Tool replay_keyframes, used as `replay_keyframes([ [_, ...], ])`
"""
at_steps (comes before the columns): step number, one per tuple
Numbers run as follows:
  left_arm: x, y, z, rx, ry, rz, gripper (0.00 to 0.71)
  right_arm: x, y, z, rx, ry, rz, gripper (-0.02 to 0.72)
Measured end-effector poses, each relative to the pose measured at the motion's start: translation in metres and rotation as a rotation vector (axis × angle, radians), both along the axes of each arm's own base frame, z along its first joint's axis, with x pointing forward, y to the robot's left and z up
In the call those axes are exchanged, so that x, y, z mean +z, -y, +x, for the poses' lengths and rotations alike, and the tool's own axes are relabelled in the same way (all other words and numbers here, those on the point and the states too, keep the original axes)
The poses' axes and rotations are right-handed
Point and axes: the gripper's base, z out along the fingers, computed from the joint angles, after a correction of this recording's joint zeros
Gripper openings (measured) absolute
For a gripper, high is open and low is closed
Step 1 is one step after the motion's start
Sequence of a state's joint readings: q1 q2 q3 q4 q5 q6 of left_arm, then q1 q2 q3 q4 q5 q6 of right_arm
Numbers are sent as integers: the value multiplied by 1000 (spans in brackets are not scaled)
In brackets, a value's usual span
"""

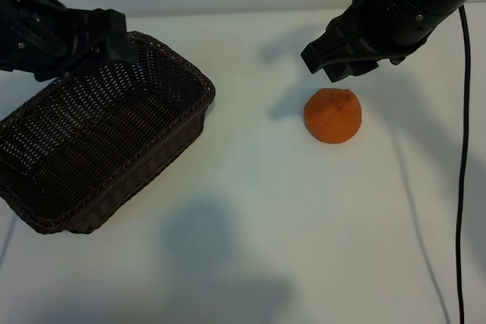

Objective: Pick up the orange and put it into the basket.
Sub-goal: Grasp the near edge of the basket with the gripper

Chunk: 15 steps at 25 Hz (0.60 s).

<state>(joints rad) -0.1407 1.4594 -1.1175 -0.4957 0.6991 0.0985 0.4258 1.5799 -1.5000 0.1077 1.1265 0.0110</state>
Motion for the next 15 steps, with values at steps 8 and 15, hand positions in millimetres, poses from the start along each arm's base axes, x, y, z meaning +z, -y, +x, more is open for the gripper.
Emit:
replay_keyframes([
  [8,3,-1,6,43,64,-7,586,0,0,0,0,1,0,387],
  [15,5,-12,-12,117,-38,66,586,0,-1,0,-3,-5,13,387],
])
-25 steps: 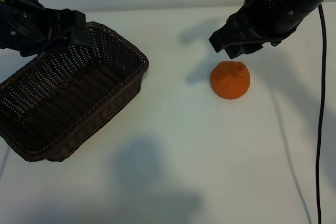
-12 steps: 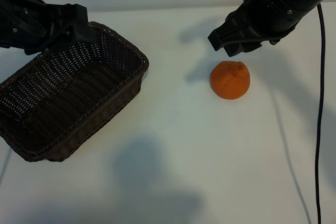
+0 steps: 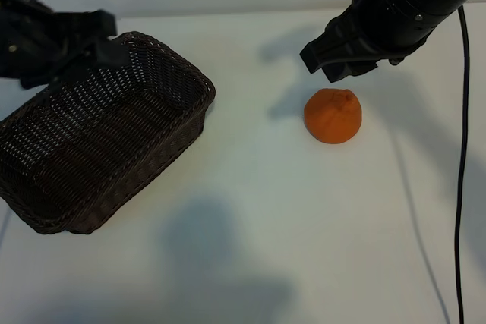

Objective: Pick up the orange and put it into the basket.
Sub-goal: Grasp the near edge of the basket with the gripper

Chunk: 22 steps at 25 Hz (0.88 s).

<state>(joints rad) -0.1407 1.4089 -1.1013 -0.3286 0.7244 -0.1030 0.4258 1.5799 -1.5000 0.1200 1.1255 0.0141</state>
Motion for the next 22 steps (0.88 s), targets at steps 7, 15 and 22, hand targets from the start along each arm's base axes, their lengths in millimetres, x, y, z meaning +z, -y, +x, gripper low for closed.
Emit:
replay_keyframes([
  [7,26,-31,-61,211,53,151,586,1,-1,1,-2,8,10,387],
  [15,9,-62,-132,437,34,295,586,1,-1,1,-2,13,12,387],
  [22,15,-78,-152,563,146,361,586,1,-1,1,-2,12,15,387],
])
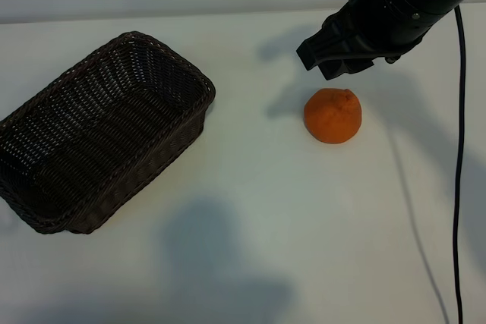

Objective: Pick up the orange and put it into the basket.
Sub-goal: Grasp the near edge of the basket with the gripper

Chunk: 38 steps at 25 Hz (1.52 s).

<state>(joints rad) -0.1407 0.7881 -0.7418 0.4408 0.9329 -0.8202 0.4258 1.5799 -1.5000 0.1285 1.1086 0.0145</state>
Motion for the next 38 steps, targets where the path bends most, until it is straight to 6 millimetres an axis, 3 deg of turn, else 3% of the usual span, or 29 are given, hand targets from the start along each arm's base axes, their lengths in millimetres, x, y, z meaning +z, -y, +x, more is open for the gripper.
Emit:
replay_keyframes([
  [9,-28,9,31,53,-155,-69,586,0,-2,-1,0,-7,21,387],
  [15,-41,14,48,78,-154,-114,586,0,-2,-1,0,-8,21,387],
  [24,-95,15,30,117,-234,-171,586,0,-2,-1,1,-8,22,387],
  [38,-116,-4,38,194,-212,-280,586,0,-2,-1,2,-7,22,387],
])
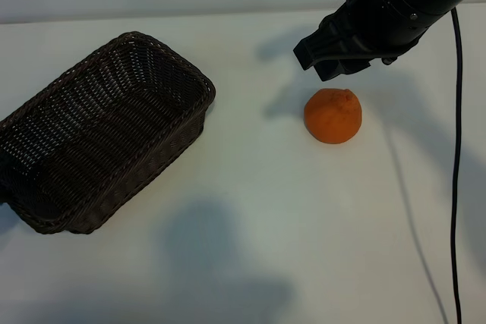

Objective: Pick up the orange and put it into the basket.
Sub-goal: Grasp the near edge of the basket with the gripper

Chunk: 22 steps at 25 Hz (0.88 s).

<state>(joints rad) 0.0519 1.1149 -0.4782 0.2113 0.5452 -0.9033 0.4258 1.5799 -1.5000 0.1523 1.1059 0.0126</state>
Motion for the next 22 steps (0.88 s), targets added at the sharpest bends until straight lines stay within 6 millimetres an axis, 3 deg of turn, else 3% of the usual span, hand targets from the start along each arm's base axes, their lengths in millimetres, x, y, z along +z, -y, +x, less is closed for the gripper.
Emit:
replay_keyframes([
  [11,-17,4,28,-52,48,-78,586,0,0,0,0,1,0,387],
  [22,-17,6,31,-81,66,-88,586,0,0,0,0,1,0,387],
])
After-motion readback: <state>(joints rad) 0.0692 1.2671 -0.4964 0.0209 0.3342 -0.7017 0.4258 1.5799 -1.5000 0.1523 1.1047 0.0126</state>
